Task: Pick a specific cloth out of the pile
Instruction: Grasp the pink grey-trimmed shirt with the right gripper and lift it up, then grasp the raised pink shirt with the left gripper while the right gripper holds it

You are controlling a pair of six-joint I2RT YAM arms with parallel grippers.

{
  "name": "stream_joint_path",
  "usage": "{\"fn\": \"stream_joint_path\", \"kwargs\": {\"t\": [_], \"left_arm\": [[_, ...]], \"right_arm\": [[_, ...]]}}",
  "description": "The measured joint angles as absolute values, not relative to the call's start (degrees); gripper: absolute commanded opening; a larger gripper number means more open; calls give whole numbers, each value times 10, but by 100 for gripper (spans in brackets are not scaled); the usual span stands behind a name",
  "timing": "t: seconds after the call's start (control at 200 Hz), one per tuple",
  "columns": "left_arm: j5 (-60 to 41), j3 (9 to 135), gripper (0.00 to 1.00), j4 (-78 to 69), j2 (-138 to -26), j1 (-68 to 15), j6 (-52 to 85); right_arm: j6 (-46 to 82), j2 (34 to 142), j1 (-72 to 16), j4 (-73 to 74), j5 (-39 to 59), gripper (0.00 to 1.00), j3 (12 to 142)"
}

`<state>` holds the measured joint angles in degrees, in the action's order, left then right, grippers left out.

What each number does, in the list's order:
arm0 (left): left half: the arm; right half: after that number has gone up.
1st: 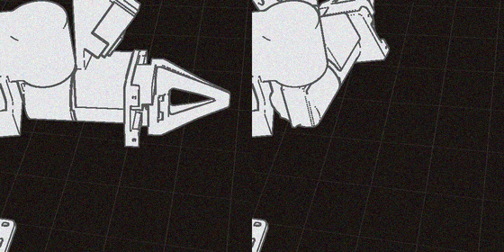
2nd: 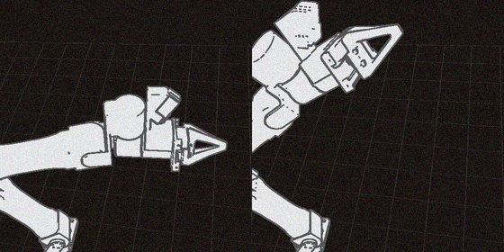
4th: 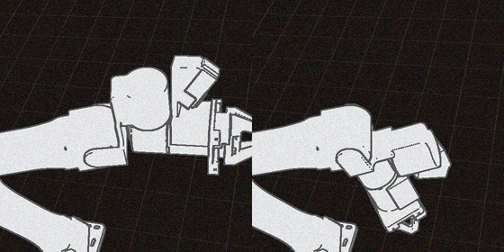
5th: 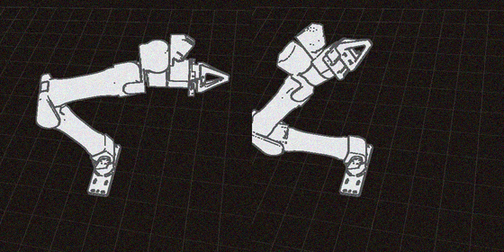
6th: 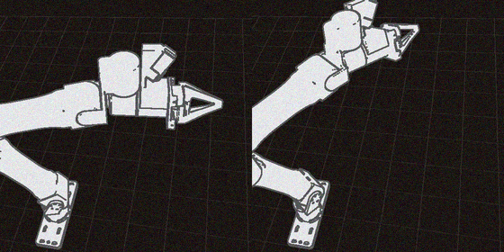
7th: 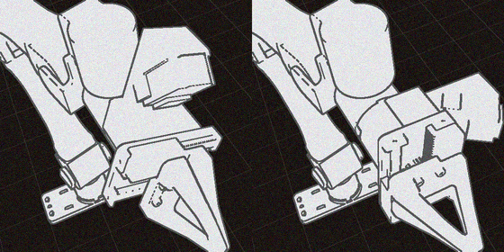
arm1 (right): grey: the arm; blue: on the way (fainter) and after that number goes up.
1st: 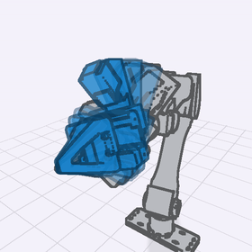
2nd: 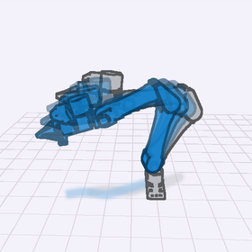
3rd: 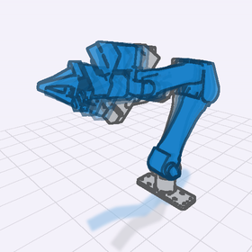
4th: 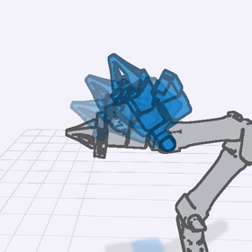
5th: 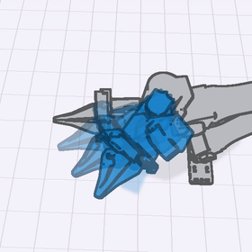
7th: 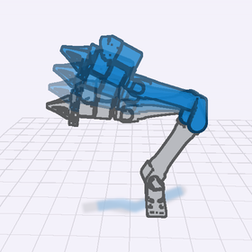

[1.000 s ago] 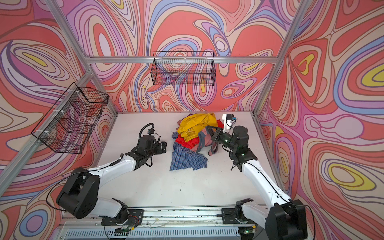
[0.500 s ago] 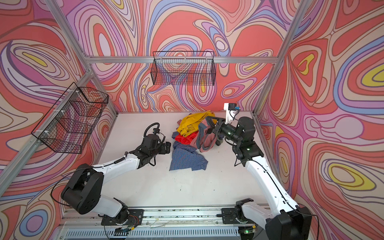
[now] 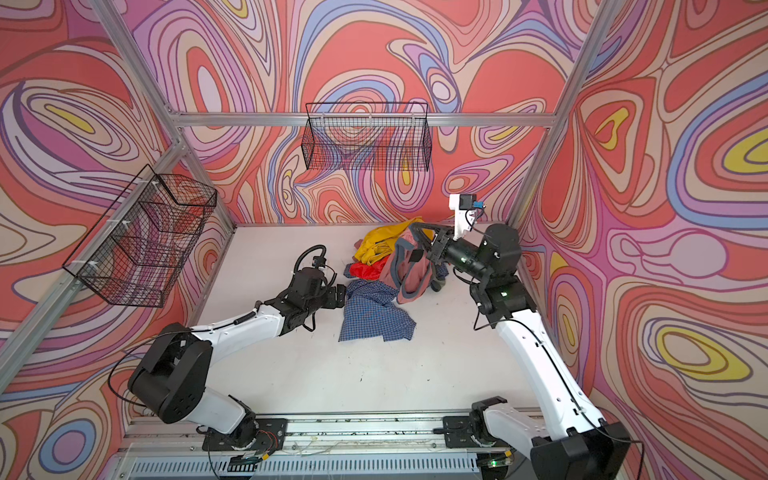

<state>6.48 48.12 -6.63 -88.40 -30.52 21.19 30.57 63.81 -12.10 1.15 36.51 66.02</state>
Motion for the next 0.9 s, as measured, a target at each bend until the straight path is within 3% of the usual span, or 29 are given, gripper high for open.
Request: {"fn": "stream_joint_path", "kwargs": {"t": [0.902], "left_arm": [[75,518,90,-68,-927,-343,209]], "right_arm": [[296,613,-121,9,409,0,691]]}}
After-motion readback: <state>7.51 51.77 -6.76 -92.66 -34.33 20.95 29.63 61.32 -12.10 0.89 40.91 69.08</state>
